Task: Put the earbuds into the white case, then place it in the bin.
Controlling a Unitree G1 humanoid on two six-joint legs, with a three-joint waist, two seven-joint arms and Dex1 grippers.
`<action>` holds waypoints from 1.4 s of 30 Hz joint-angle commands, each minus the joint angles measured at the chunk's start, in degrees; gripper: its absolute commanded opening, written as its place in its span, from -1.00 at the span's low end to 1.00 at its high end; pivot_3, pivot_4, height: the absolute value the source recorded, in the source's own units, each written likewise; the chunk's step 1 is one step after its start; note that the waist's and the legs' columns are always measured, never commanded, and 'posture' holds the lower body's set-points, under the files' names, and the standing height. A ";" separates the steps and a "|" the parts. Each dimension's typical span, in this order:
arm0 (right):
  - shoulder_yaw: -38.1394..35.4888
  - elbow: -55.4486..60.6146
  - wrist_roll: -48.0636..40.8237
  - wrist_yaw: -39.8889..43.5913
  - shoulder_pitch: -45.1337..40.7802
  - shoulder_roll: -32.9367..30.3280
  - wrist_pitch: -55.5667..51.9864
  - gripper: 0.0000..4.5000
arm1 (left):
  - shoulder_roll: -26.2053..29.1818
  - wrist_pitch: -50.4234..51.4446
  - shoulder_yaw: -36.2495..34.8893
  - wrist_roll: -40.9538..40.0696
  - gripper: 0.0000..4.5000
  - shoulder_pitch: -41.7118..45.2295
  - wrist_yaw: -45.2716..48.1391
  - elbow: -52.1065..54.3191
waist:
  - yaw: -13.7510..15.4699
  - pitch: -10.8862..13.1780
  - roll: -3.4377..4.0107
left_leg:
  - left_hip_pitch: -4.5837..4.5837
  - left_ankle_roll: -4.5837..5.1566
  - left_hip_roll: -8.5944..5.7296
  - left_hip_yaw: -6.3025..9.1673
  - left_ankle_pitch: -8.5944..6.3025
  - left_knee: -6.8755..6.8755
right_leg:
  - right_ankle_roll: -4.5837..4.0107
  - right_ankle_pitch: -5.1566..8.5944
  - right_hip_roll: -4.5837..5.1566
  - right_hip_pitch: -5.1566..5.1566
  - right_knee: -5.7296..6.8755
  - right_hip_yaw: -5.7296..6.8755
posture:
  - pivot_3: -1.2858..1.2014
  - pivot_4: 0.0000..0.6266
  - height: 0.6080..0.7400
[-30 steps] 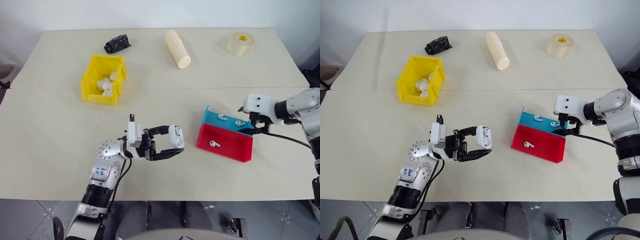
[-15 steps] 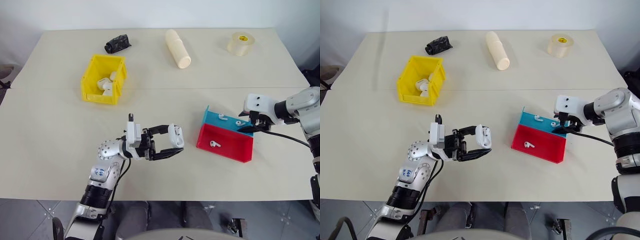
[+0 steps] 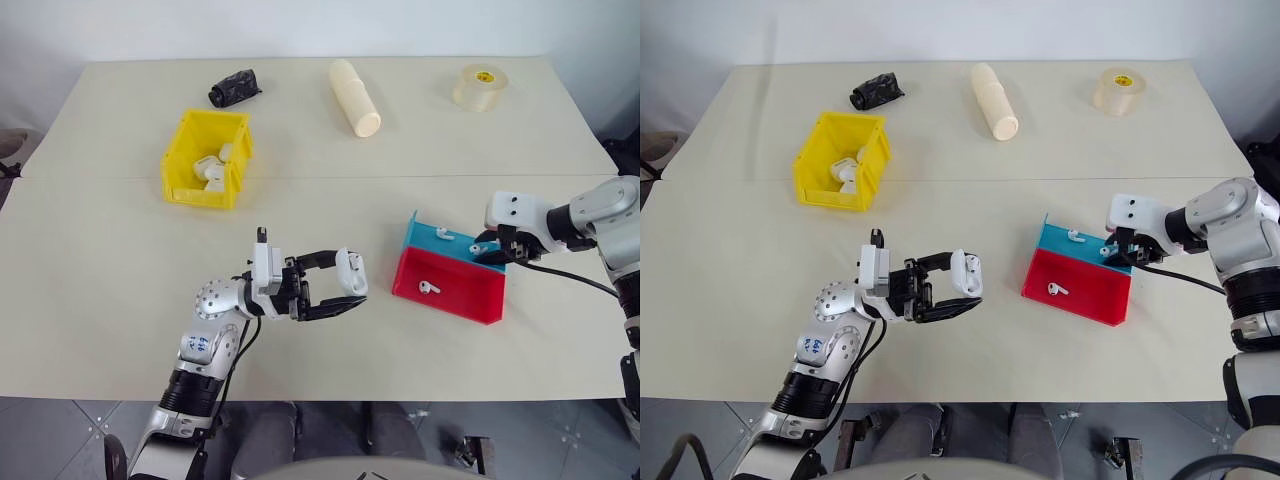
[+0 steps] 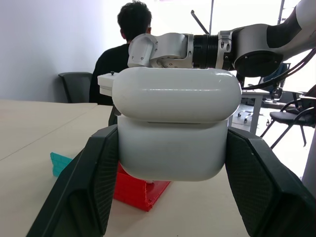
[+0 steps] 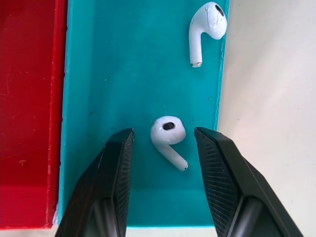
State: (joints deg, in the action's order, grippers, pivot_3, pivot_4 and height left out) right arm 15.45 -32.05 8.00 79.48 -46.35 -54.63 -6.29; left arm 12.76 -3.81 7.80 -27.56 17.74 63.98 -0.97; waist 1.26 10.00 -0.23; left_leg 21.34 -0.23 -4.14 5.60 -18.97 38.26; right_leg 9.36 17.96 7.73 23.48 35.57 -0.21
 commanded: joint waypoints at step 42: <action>-28.25 42.88 -38.39 -6.51 21.87 3.66 -25.48 -0.78 | 0.81 0.12 -0.37 -0.13 0.24 3.22 1.03 -0.28 | 0.29 0.06 0.05 | 0.06 -0.01 0.05 0.09 -0.01 -0.01 | 0.00 0.00 0.01 -0.01 -0.04 0.06 | 0.03 -0.52 1.00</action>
State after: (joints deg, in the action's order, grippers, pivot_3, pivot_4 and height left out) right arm -9.95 5.75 -24.18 75.88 -25.32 -52.37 -27.02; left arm 13.88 -3.08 7.36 -27.72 20.01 64.70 -1.31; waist 1.56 10.05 -0.18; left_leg 21.39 -0.24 -4.08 5.70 -18.98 38.26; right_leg 9.35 17.95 7.72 23.46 35.54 -0.14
